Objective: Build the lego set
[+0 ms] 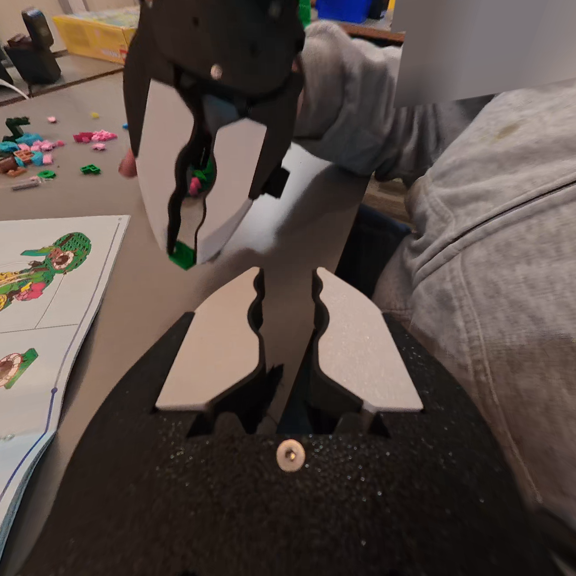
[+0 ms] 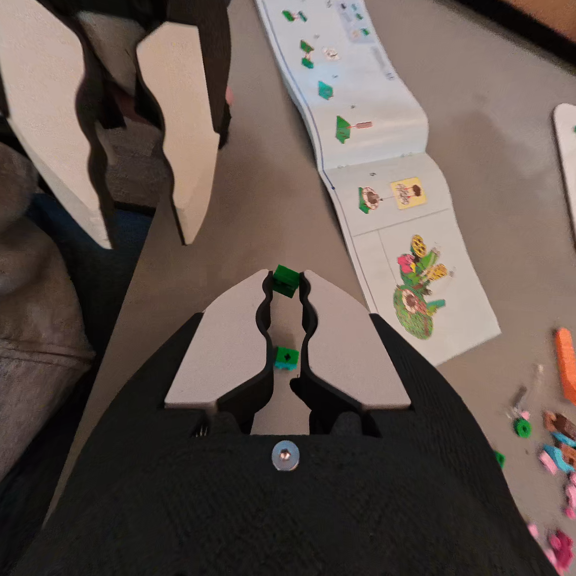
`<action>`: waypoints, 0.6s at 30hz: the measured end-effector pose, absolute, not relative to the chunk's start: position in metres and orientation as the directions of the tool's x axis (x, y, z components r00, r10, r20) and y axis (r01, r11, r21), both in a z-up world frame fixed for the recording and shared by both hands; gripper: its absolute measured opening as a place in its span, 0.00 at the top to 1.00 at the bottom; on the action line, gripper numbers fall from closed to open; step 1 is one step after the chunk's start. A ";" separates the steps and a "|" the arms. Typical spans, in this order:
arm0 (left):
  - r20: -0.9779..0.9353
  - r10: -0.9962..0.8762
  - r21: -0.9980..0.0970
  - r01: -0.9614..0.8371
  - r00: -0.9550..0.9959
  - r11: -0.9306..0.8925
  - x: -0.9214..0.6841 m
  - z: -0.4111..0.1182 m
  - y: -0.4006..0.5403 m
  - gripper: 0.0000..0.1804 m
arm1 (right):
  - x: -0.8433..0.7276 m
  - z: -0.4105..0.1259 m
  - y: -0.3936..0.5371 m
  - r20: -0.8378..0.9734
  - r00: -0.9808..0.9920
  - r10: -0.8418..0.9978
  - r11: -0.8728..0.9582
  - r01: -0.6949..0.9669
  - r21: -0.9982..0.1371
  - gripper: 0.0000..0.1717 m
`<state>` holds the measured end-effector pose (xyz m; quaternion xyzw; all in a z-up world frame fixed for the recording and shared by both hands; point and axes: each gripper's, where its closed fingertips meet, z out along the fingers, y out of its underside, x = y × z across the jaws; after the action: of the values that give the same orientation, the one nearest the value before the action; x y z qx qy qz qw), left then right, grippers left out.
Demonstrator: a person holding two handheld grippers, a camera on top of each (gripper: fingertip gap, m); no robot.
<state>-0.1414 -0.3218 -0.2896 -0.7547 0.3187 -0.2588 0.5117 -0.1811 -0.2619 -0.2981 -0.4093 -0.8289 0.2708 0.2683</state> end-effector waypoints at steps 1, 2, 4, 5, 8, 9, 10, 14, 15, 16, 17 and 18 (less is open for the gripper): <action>0.070 -0.749 -0.942 -0.203 0.659 -0.266 -0.143 -0.288 -0.323 0.84 | -0.184 -0.303 -0.265 0.214 -0.537 0.816 0.526 0.537 -0.660 0.92; 0.077 -0.750 -0.945 -0.191 0.657 -0.264 -0.144 -0.287 -0.323 0.83 | -0.185 -0.307 -0.266 0.206 -0.554 0.807 0.536 0.540 -0.649 0.92; 0.080 -0.749 -0.945 -0.190 0.657 -0.267 -0.148 -0.288 -0.323 0.79 | -0.188 -0.315 -0.266 0.198 -0.581 0.790 0.558 0.545 -0.626 0.92; 0.084 -0.753 -0.945 -0.188 0.653 -0.268 -0.149 -0.289 -0.323 0.78 | -0.188 -0.318 -0.266 0.193 -0.591 0.783 0.565 0.547 -0.617 0.92; 0.114 -0.763 -0.946 -0.166 0.636 -0.279 -0.148 -0.289 -0.322 0.77 | -0.187 -0.321 -0.267 0.171 -0.620 0.766 0.579 0.549 -0.603 0.92; 0.120 -0.766 -0.945 -0.165 0.632 -0.284 -0.148 -0.290 -0.322 0.76 | -0.187 -0.322 -0.266 0.167 -0.625 0.762 0.582 0.550 -0.598 0.92; 0.123 -0.765 -0.943 -0.165 0.633 -0.288 -0.148 -0.291 -0.321 0.76 | -0.186 -0.324 -0.266 0.161 -0.629 0.761 0.583 0.553 -0.596 0.92; 0.138 -0.744 -0.934 -0.163 0.654 -0.317 -0.151 -0.296 -0.316 0.71 | -0.185 -0.332 -0.271 0.122 -0.645 0.755 0.576 0.562 -0.593 0.91; 0.143 -0.741 -0.934 -0.158 0.656 -0.321 -0.152 -0.297 -0.316 0.71 | -0.185 -0.334 -0.271 0.119 -0.646 0.754 0.578 0.566 -0.588 0.89; 0.147 -0.739 -0.934 -0.154 0.658 -0.323 -0.152 -0.297 -0.316 0.70 | -0.184 -0.335 -0.271 0.115 -0.647 0.754 0.577 0.569 -0.585 0.86; 0.149 -0.738 -0.934 -0.152 0.658 -0.324 -0.151 -0.297 -0.316 0.70 | -0.182 -0.335 -0.271 0.114 -0.644 0.757 0.573 0.570 -0.589 0.83; 0.148 -0.735 -0.934 -0.151 0.662 -0.324 -0.151 -0.298 -0.315 0.69 | -0.181 -0.332 -0.270 0.121 -0.635 0.763 0.567 0.568 -0.597 0.81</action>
<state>-0.1514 -0.3152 -0.2975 -0.7603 0.2913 -0.2901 0.5029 -0.1813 -0.2699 -0.3321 -0.3846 -0.8653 0.2619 0.1863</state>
